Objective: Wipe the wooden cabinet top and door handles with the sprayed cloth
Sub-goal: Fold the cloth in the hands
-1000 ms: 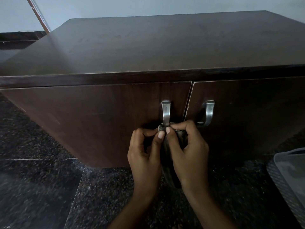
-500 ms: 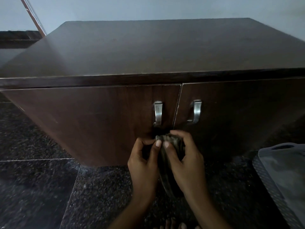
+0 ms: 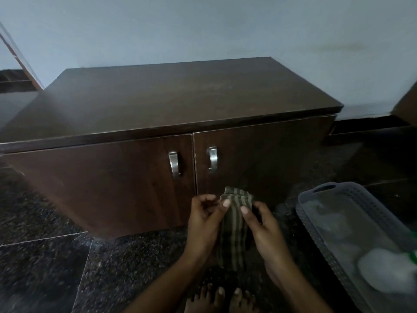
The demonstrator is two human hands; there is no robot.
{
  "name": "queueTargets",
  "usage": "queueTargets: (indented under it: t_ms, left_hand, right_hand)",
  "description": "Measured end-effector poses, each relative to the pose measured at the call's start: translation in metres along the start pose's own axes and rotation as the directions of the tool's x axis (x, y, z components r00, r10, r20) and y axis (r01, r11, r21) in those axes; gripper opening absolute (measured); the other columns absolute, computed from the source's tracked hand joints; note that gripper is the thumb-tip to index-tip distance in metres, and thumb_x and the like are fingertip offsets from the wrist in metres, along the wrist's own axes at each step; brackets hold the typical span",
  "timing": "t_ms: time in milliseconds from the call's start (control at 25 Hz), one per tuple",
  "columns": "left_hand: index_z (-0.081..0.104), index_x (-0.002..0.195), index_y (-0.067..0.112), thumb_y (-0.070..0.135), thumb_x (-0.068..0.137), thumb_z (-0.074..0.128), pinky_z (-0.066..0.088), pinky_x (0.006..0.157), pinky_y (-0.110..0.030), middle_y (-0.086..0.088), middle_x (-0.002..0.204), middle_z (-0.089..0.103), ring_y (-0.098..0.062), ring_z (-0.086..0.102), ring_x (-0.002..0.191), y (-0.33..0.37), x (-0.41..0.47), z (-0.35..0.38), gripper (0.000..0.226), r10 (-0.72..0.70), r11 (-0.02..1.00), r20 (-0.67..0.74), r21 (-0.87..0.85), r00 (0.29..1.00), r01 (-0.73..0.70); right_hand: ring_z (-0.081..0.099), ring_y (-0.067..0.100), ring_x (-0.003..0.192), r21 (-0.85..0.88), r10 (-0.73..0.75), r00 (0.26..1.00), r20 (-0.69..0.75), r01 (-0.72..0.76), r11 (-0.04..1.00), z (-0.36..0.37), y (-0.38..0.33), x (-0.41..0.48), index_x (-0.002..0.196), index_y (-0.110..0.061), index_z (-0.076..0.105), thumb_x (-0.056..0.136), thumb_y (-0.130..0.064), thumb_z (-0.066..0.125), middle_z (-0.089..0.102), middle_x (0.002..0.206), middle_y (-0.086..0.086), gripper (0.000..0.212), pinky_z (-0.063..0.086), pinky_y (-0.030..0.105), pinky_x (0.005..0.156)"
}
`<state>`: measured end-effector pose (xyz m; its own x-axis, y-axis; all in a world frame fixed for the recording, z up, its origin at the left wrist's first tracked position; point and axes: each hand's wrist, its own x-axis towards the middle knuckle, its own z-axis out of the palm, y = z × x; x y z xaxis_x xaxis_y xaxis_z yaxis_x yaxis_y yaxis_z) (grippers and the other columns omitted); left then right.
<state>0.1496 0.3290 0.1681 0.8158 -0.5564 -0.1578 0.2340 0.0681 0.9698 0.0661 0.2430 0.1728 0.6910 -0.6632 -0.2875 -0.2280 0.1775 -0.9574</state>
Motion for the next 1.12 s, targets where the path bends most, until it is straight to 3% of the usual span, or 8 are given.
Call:
queueTargets:
  t_ms: [160, 320, 440, 600, 640, 880, 1000, 1120]
  left_hand:
    - [0.048, 0.115, 0.022, 0.006, 0.083, 0.065, 0.052, 0.083, -0.016, 0.003, 0.112, 0.06, -0.012, 0.058, 0.105, -0.019, -0.001, 0.046, 0.039, -0.093, 0.977, 0.36, 0.211, 0.928, 0.016]
    - [0.045, 0.126, 0.018, -0.001, 0.086, 0.059, 0.047, 0.095, -0.025, 0.001, 0.111, 0.056, -0.016, 0.055, 0.11, -0.049, 0.011, 0.121, 0.046, -0.207, 0.957, 0.517, 0.285, 0.83, 0.061]
    - [0.05, 0.117, 0.021, 0.001, 0.089, 0.055, 0.047, 0.076, -0.009, 0.0, 0.114, 0.055, -0.011, 0.053, 0.106, -0.08, 0.035, 0.184, 0.035, -0.273, 0.931, 0.532, 0.356, 0.801, 0.08]
    - [0.056, 0.106, 0.024, 0.002, 0.089, 0.056, 0.048, 0.099, -0.038, -0.012, 0.133, 0.054, -0.025, 0.052, 0.121, -0.134, 0.067, 0.244, 0.028, -0.322, 0.909, 0.57, 0.41, 0.756, 0.079]
    - [0.057, 0.107, 0.021, 0.001, 0.088, 0.056, 0.047, 0.099, -0.039, -0.014, 0.133, 0.054, -0.024, 0.053, 0.118, -0.145, 0.075, 0.254, 0.028, -0.33, 0.907, 0.565, 0.412, 0.756, 0.088]
    - [0.052, 0.125, 0.003, -0.009, 0.089, 0.049, 0.046, 0.074, -0.018, -0.019, 0.133, 0.054, -0.018, 0.052, 0.103, -0.2, 0.099, 0.29, 0.038, -0.343, 0.85, 0.562, 0.528, 0.753, -0.007]
    - [0.049, 0.13, 0.004, -0.008, 0.09, 0.046, 0.044, 0.088, -0.021, -0.014, 0.134, 0.053, -0.023, 0.053, 0.116, -0.218, 0.115, 0.308, 0.042, -0.309, 0.785, 0.592, 0.601, 0.744, -0.152]
    - [0.048, 0.134, 0.007, -0.006, 0.088, 0.049, 0.038, 0.107, -0.033, -0.016, 0.138, 0.051, -0.031, 0.048, 0.129, -0.236, 0.119, 0.313, 0.048, -0.282, 0.636, 0.646, 0.68, 0.71, -0.366]
  right_hand:
    - [0.06, 0.023, 0.107, 0.058, 0.025, 0.961, -0.276, -0.009, 0.998, -0.046, 0.006, -0.003, 0.119, -0.013, 0.052, 0.094, -0.022, 0.05, 0.063, 0.117, 0.009, 0.026, 0.049, 0.041, 0.096]
    - [0.056, 0.022, 0.11, 0.11, 0.075, 0.881, -0.466, -0.026, 0.994, -0.118, 0.028, 0.005, 0.125, -0.014, 0.049, 0.095, -0.021, 0.048, 0.058, 0.12, 0.004, 0.031, 0.046, 0.044, 0.101]
    - [0.054, 0.02, 0.114, 0.159, 0.144, 0.853, -0.501, -0.073, 0.985, -0.17, 0.051, 0.02, 0.133, -0.023, 0.043, 0.095, -0.02, 0.05, 0.055, 0.123, -0.003, 0.039, 0.046, 0.045, 0.102]
    - [0.05, 0.026, 0.125, 0.206, 0.176, 0.811, -0.558, -0.071, 0.976, -0.224, 0.096, 0.06, 0.141, -0.025, 0.034, 0.092, -0.016, 0.052, 0.047, 0.142, 0.002, 0.053, 0.045, 0.05, 0.103]
    - [0.05, 0.027, 0.125, 0.202, 0.184, 0.794, -0.579, -0.08, 0.976, -0.234, 0.105, 0.07, 0.142, -0.024, 0.034, 0.092, -0.014, 0.052, 0.046, 0.143, 0.004, 0.054, 0.044, 0.05, 0.103]
    - [0.046, 0.03, 0.129, 0.102, 0.208, 0.69, -0.693, -0.192, 0.976, -0.257, 0.137, 0.114, 0.142, -0.014, 0.036, 0.089, -0.004, 0.048, 0.045, 0.143, 0.011, 0.055, 0.038, 0.047, 0.109]
    - [0.042, 0.03, 0.132, 0.101, 0.265, 0.672, -0.692, -0.273, 0.957, -0.266, 0.145, 0.136, 0.146, -0.015, 0.027, 0.088, -0.006, 0.046, 0.04, 0.147, 0.011, 0.061, 0.034, 0.045, 0.112]
    - [0.041, 0.029, 0.132, 0.071, 0.309, 0.67, -0.675, -0.357, 0.931, -0.271, 0.158, 0.144, 0.146, -0.015, 0.027, 0.094, -0.01, 0.042, 0.038, 0.148, 0.013, 0.054, 0.031, 0.041, 0.114]
